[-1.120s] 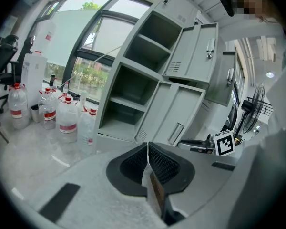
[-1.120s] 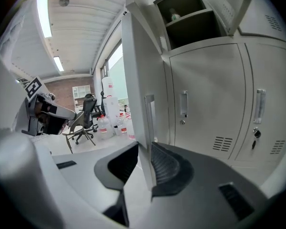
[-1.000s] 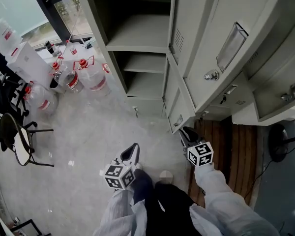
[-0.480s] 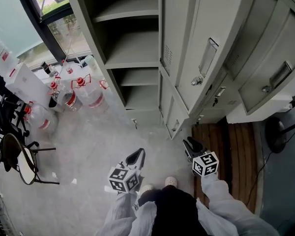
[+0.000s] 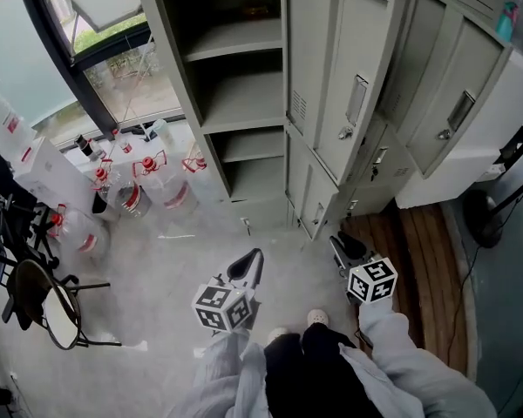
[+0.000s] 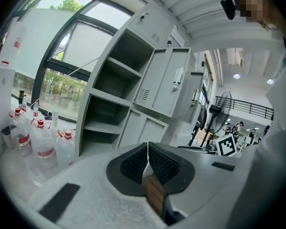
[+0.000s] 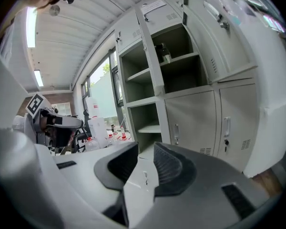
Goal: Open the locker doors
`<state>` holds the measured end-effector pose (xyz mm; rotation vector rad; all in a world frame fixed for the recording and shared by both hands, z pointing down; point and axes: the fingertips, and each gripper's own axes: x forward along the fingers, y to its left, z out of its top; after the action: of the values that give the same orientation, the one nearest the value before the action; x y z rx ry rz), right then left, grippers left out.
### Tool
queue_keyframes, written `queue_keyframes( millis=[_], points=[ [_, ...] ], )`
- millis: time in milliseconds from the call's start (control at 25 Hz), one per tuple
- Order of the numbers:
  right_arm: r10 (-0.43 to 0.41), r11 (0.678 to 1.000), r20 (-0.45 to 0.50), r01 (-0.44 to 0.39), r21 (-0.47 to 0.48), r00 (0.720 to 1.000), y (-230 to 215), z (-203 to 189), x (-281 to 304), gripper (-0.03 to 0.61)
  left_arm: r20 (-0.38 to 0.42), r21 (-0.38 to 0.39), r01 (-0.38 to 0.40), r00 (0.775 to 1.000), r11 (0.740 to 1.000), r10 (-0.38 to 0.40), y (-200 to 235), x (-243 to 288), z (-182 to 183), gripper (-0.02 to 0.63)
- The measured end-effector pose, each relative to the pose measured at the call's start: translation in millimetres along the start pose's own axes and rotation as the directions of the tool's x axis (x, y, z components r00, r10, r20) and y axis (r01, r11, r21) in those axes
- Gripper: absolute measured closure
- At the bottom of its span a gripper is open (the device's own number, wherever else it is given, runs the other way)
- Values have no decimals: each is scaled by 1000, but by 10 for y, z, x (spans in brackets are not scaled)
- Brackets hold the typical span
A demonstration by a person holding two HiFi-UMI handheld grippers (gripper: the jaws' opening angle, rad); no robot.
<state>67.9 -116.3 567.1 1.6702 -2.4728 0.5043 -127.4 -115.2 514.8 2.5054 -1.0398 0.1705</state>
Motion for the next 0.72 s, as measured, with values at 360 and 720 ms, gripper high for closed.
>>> queue_keyframes(
  millis=[360, 720],
  points=[
    [-114, 993, 67, 116, -20, 991, 350, 596, -440, 492, 24, 106, 114, 993, 988, -117, -202, -299, 434, 600],
    [-155, 987, 158, 146, 66, 975, 807, 1045, -1046, 492, 12, 211, 243, 968, 947, -251, -608, -554, 691, 600]
  ],
)
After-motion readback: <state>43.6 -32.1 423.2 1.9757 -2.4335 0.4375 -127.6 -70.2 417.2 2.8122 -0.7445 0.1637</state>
